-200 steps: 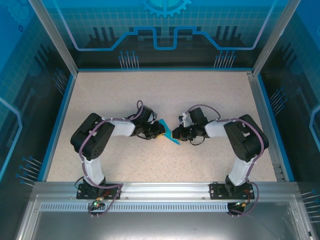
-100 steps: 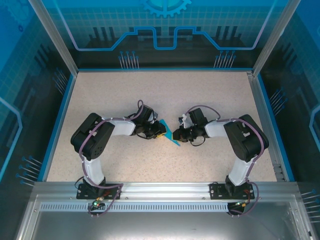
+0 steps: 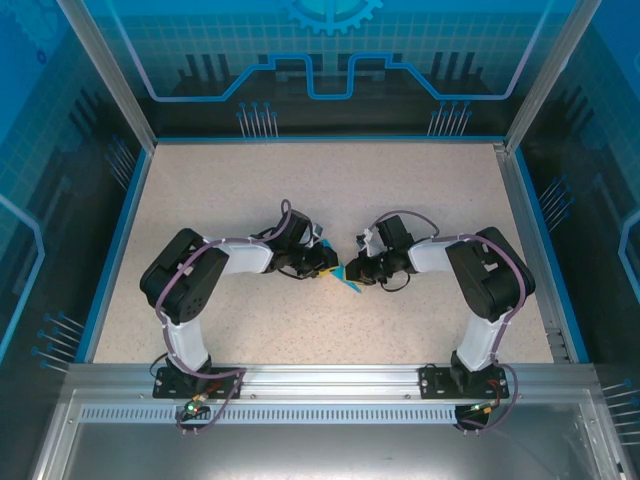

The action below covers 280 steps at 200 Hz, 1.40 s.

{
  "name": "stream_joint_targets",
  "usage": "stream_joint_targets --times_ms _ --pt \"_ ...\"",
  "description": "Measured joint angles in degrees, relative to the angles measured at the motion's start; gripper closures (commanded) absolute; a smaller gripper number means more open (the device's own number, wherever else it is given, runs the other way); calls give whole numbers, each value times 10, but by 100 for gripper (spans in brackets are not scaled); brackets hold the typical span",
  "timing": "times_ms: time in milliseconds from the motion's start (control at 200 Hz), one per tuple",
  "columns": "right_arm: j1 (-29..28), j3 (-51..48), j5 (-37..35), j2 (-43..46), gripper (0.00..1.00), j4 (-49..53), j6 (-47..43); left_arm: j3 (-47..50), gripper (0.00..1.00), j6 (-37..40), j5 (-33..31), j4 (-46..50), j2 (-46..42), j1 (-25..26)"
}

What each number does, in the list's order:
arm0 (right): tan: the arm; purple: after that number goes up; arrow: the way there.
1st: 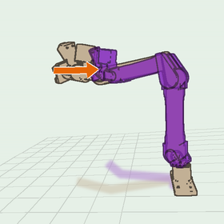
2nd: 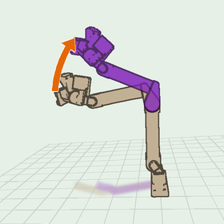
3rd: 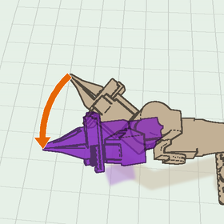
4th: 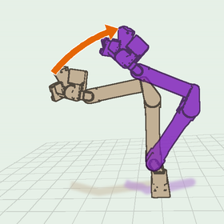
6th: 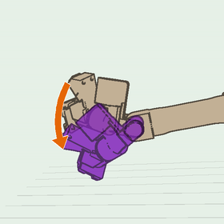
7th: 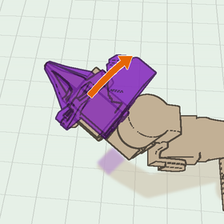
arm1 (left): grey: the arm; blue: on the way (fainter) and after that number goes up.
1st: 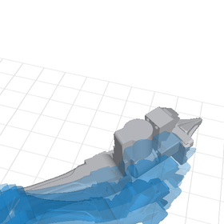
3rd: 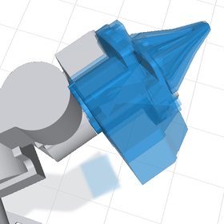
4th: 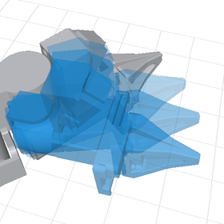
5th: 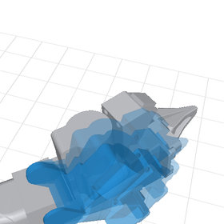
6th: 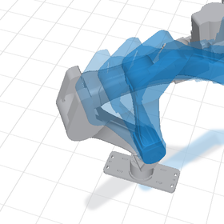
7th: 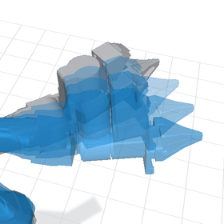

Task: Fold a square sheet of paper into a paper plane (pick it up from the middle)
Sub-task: Fold the wing for the fifth time at the center of the table.

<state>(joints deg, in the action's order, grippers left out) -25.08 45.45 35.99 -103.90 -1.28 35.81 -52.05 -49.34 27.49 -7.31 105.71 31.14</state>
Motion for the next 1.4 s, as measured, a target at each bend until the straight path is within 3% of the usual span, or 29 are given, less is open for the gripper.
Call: stream_joint_targets --times_ms 765,1165,1401 --pt "0 7 -4 19 84 55 -45 -38 80 -2 -35 76 25 2" --pt "0 5 -25 31 90 83 -66 -64 80 -2 -43 120 32 3" --pt "0 5 -30 29 89 88 -70 -68 80 0 -43 127 34 3"
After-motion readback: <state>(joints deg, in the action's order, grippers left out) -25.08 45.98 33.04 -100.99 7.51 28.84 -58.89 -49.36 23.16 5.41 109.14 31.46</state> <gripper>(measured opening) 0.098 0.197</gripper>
